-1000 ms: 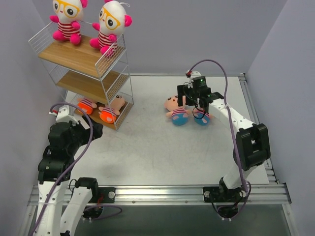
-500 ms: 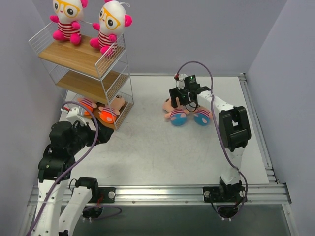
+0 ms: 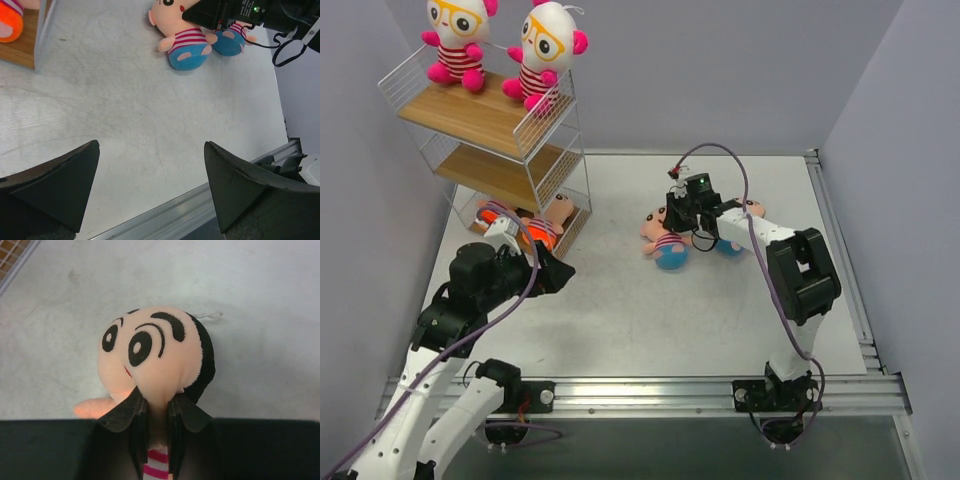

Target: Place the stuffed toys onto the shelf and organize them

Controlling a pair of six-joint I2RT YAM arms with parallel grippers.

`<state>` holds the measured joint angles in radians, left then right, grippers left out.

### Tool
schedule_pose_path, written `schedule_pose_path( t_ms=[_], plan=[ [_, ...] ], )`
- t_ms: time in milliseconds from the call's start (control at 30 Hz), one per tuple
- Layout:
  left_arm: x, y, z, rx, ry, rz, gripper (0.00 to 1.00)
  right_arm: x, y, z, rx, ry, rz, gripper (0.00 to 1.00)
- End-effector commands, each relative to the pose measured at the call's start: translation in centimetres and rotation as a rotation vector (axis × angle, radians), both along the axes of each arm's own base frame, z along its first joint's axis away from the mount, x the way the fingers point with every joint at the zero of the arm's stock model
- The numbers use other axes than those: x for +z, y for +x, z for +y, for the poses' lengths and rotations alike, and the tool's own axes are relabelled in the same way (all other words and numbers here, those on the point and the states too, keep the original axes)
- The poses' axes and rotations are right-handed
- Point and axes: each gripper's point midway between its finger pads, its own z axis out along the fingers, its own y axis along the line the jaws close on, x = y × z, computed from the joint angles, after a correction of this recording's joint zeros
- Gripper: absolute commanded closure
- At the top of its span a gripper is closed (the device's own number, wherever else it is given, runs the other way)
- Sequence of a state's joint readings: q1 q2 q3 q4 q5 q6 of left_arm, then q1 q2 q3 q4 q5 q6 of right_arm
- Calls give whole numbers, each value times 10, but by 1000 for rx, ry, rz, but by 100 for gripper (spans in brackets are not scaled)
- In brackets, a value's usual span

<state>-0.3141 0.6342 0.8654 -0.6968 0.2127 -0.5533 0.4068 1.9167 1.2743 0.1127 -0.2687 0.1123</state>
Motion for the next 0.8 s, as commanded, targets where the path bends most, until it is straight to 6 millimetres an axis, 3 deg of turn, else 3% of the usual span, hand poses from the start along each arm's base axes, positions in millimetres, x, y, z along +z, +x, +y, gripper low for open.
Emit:
schedule_pose_path(
  t_ms=[0, 33, 100, 133, 167, 233, 267, 433, 767],
  plan=[
    [13, 12, -14, 24, -60, -45, 6, 24, -24, 23, -65, 106, 0, 96],
    [12, 13, -15, 37, -60, -46, 6, 41, -22, 26, -88, 139, -48, 100],
    [12, 16, -21, 50, -81, -35, 6, 43, -36, 34, -133, 206, -25, 100],
    [9, 16, -26, 49, -77, -33, 6, 59, -34, 36, -159, 250, -67, 100],
    [10, 17, -28, 53, -82, -37, 6, 51, -43, 34, -190, 267, -44, 100],
    [11, 16, -37, 47, -95, -35, 6, 72, -50, 42, -237, 374, -61, 100],
    [10, 19, -37, 74, -93, -31, 6, 68, -55, 38, -272, 383, -61, 100],
    [0, 22, -55, 88, -80, -8, 6, 101, -76, 47, -381, 533, -112, 100],
    [-8, 24, -103, 89, -68, -4, 3, 135, -110, 48, -521, 819, -136, 100]
  ],
)
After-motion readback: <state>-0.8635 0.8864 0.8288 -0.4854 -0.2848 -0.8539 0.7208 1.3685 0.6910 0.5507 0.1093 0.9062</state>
